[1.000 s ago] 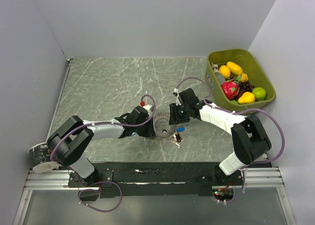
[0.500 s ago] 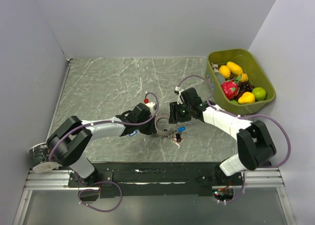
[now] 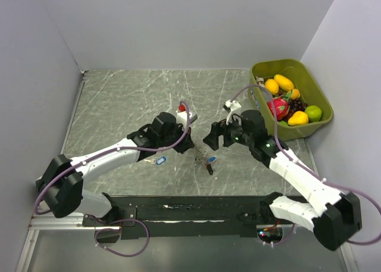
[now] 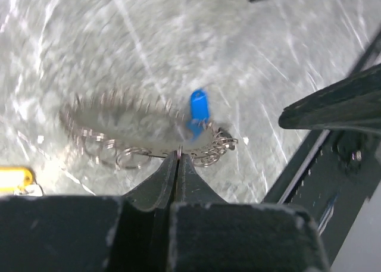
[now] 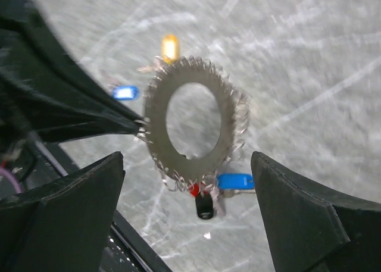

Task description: Put the keys on the keyring

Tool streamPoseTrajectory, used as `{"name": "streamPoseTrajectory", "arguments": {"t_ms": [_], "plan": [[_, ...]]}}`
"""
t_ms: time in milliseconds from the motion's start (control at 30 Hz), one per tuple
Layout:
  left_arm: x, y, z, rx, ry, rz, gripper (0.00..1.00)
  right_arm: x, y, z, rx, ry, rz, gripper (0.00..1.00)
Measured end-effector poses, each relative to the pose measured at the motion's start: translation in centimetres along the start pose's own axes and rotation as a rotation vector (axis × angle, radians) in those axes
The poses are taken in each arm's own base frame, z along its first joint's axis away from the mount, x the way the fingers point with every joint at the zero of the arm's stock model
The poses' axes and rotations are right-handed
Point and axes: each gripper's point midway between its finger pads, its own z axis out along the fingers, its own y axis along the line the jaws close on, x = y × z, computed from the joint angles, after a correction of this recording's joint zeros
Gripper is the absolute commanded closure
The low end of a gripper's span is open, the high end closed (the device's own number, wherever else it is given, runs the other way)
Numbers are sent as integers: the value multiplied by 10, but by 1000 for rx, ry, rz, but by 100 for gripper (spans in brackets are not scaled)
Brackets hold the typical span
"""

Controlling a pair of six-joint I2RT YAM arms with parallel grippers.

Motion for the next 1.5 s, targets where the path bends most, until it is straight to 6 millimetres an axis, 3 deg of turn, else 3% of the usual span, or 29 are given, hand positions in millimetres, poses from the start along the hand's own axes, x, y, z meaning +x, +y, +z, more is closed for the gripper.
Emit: {"name": "streamPoseTrajectory", "arguments": {"t_ms": [267, 400, 567, 667, 1100, 1500], "plan": [[-3, -29, -20, 167, 9, 168, 99, -20, 38, -30, -188, -157, -147, 11], [-18, -52, -35, 278, -24, 236, 99, -25, 62, -48, -311, -208, -230, 16], [-43, -77, -56, 381, -102, 297, 99, -25, 85, -61, -448, -225, -290, 39], [-55, -88, -66, 420, -137, 318, 99, -21, 95, -66, -514, -213, -304, 43], [-61, -104, -78, 505, -160, 341, 99, -15, 109, -74, -615, -197, -328, 46], [-64, -115, -88, 567, -182, 360, 99, -20, 115, -76, -653, -214, -333, 65]]}}
